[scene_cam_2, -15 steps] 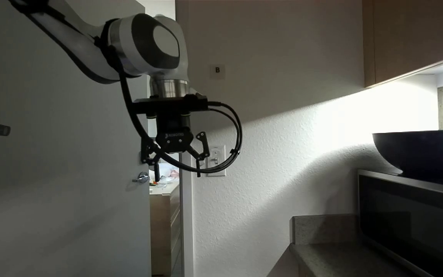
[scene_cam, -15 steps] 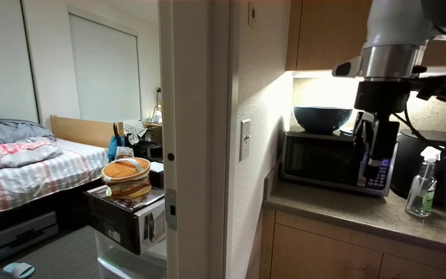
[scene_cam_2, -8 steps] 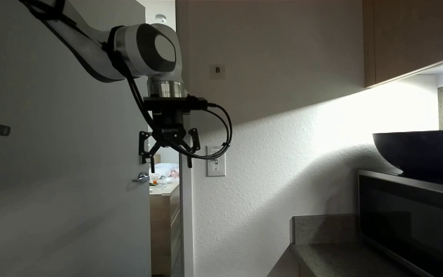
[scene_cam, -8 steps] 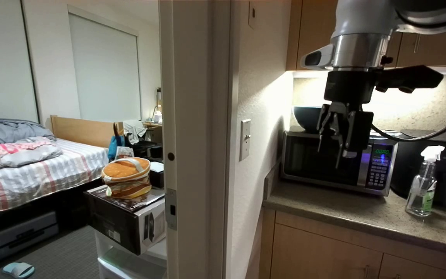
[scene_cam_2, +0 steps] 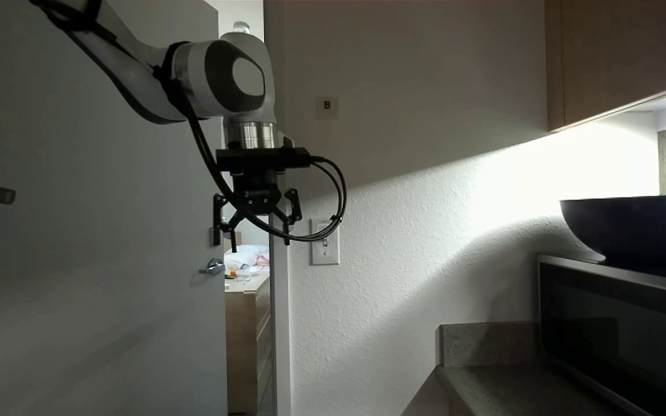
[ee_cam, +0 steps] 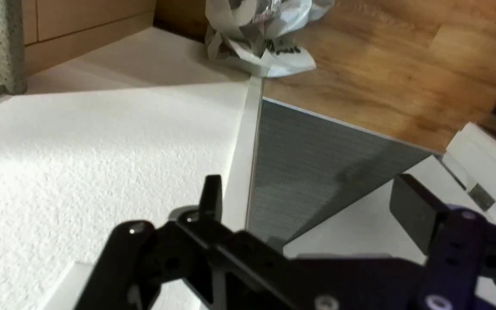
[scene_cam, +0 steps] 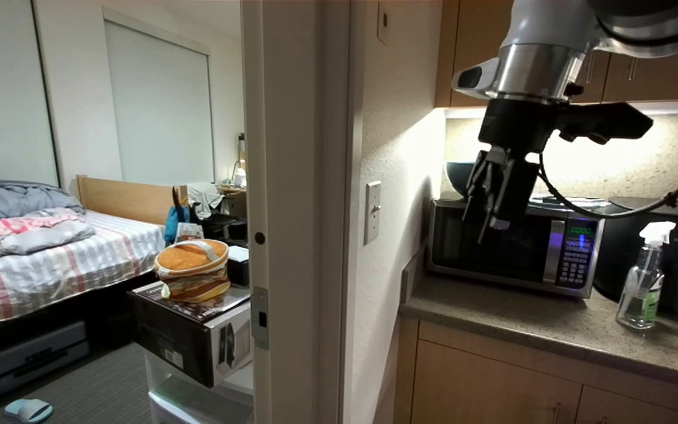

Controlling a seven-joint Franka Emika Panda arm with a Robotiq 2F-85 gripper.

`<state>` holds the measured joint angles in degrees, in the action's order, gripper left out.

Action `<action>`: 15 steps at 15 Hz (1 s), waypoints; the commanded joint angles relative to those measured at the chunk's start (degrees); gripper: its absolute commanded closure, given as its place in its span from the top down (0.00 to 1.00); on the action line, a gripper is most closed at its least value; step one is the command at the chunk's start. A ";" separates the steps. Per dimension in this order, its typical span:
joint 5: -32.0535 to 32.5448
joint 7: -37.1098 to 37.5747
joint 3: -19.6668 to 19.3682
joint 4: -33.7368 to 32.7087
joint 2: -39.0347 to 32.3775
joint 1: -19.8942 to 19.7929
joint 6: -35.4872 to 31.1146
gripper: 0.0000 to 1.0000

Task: Switch on the light

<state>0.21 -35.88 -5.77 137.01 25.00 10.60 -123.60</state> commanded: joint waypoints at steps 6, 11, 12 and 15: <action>-8.14 5.50 0.24 -0.03 -3.70 -0.10 -19.75 1.00; -8.27 5.74 0.28 -0.15 -4.28 -0.14 -20.48 1.00; -7.93 6.19 0.47 -0.02 -4.59 -0.40 -21.51 1.00; -7.77 6.72 0.44 -0.68 -6.32 -0.76 -23.72 1.00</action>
<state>-8.06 -30.23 -5.77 136.96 20.41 10.62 -145.08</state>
